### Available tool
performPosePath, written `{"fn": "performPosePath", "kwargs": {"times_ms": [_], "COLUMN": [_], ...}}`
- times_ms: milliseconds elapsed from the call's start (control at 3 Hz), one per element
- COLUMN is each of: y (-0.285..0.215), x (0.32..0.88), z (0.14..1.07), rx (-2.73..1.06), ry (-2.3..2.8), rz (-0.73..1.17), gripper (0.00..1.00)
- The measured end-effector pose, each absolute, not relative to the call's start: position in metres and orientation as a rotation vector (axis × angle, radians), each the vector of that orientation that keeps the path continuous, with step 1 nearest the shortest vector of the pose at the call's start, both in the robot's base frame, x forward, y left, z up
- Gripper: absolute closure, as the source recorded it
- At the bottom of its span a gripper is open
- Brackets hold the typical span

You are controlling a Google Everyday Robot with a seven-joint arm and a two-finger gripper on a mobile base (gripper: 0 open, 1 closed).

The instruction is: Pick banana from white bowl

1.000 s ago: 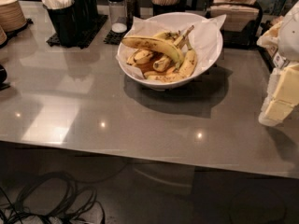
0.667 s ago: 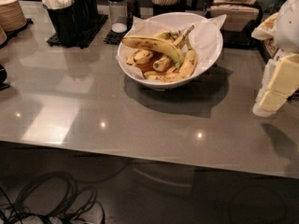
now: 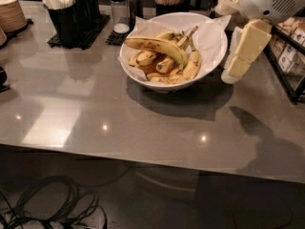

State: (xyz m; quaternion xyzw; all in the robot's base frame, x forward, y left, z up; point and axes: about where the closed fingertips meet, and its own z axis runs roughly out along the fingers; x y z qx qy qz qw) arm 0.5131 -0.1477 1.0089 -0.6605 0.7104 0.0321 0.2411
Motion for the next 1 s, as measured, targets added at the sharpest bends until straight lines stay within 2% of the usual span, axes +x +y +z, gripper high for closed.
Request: {"fn": "performPosePath", "kwargs": {"times_ms": [667, 1000], "y": [-0.154, -0.138], "x": [0.516, 0.550], "z": [1.004, 0.998], "rx": [-1.715, -1.718], "ry": [1.953, 1.891], "rz": [0.120, 0.186], "gripper": [0.00, 0.00]}}
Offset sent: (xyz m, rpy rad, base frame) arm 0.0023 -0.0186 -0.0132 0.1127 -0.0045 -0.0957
